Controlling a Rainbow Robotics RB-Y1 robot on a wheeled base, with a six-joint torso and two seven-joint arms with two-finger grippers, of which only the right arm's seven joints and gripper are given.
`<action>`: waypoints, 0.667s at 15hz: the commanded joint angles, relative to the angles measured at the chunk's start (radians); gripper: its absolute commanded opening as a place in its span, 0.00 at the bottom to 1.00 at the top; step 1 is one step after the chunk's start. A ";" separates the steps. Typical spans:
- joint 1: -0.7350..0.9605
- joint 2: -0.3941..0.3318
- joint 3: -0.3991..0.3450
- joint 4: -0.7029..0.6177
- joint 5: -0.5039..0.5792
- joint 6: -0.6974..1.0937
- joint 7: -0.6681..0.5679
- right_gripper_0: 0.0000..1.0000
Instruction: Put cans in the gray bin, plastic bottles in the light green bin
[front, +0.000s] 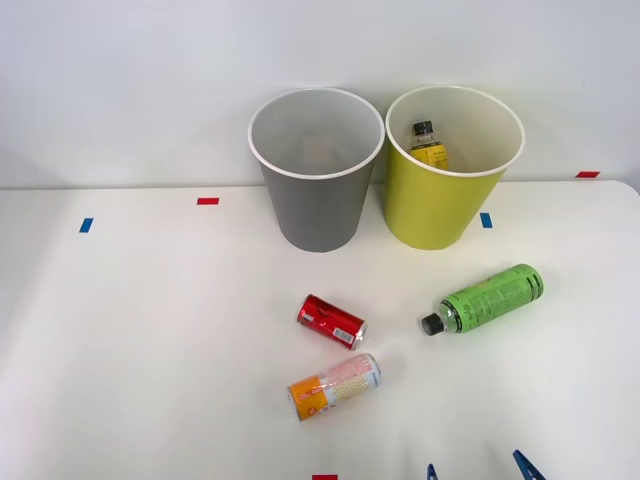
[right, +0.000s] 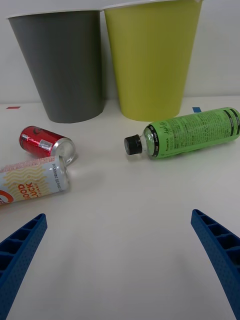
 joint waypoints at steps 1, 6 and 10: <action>0.000 0.000 0.000 0.000 0.000 0.000 0.000 1.00; 0.000 0.000 0.000 0.000 0.000 0.000 0.000 1.00; 0.000 0.000 0.000 0.000 0.000 0.000 0.000 1.00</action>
